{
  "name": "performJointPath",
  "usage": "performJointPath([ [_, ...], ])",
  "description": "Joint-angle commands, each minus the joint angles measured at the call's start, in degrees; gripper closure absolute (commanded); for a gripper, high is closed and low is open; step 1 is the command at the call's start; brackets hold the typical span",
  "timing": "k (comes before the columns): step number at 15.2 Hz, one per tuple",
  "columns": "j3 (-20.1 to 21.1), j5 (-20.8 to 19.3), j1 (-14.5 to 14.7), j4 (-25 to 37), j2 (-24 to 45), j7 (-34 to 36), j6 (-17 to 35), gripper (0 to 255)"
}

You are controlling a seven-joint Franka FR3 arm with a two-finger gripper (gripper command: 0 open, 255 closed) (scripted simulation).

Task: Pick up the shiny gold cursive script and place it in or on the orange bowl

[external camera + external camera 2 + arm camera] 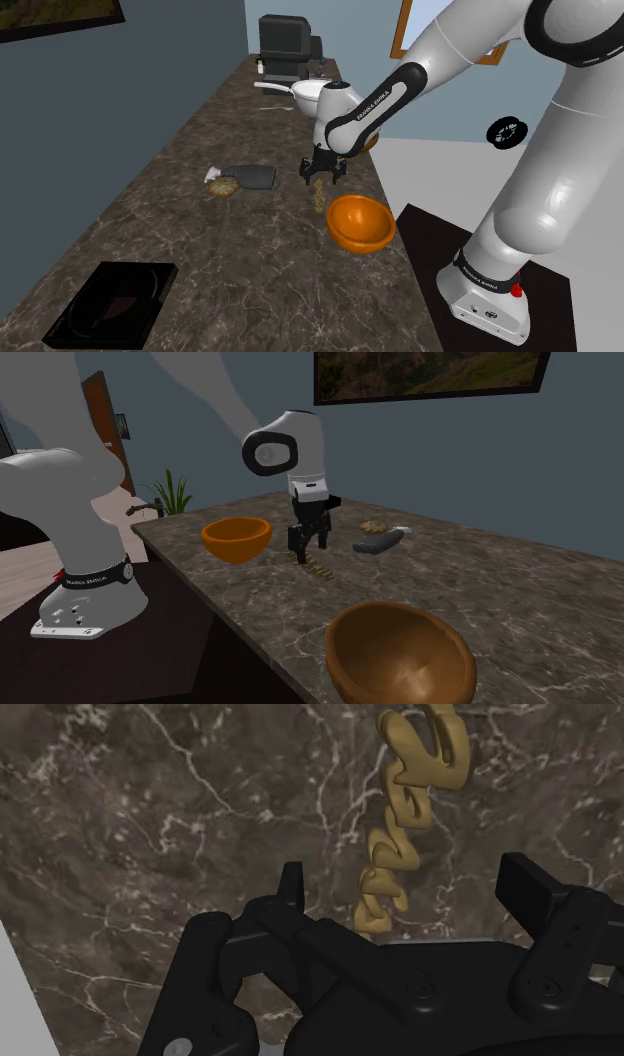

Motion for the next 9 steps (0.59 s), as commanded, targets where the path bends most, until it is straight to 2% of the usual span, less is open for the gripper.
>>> performJointPath([
  [1,-0.11,-0.55,0.05,0.21,1.85,0.59,1.6,0],
  [5,-0.43,-1.49,0.15,0.27,4.6,1.26,4.24,0],
  [9,-0.43,-1.49,0.16,0.27,4.6,1.26,4.24,0],
])
